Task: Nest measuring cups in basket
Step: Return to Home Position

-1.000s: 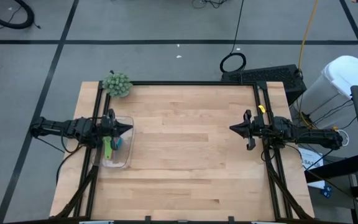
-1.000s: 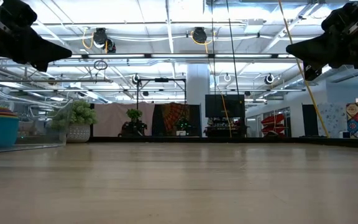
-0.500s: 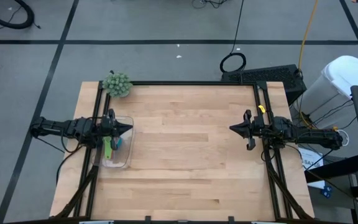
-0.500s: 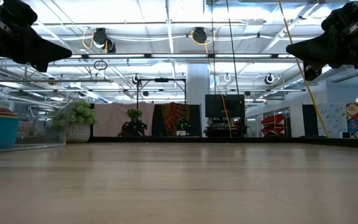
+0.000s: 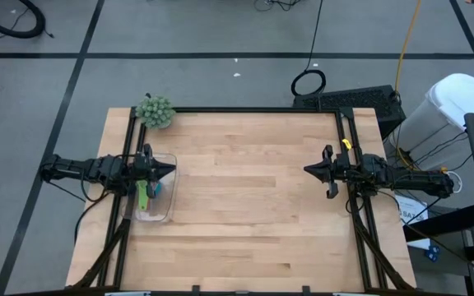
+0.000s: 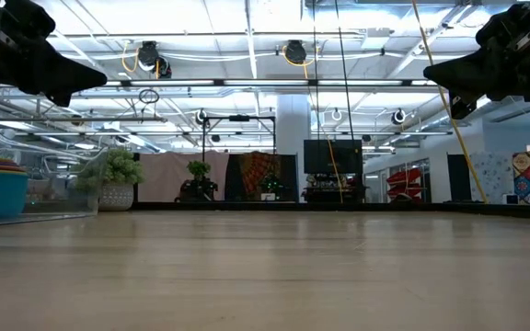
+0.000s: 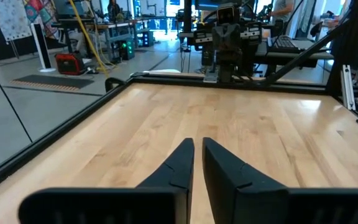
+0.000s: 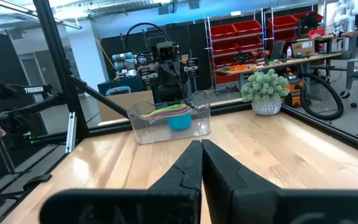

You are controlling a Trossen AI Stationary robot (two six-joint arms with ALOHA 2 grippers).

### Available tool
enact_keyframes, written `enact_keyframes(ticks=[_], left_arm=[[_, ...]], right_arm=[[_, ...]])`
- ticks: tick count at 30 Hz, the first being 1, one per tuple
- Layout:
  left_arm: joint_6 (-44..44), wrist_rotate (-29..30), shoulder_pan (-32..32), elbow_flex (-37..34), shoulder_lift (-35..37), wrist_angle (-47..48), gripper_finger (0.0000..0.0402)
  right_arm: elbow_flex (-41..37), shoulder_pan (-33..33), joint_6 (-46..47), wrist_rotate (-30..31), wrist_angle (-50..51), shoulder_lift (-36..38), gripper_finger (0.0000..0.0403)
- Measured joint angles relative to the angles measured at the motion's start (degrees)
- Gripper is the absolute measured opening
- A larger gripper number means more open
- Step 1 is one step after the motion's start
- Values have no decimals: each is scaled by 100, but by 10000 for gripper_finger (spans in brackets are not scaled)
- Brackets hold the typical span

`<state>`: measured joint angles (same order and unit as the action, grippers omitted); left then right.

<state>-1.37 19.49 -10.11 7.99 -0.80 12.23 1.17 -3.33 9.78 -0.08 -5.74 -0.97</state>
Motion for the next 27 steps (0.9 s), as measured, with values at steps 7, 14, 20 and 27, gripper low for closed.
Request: enact_keyframes(ticks=[7, 14, 20, 27], left_arm=[[1, 0, 0, 0, 0, 0, 42], [1, 0, 0, 0, 0, 0, 42], [3, 0, 0, 0, 0, -1, 42], [4, -1, 0, -1, 0, -1, 42]], right_arm=[[0, 0, 2, 0, 0, 0, 0], [0, 0, 0, 0, 2, 0, 0], [0, 0, 0, 0, 0, 0, 0], [0, 0, 0, 0, 2, 0, 0]])
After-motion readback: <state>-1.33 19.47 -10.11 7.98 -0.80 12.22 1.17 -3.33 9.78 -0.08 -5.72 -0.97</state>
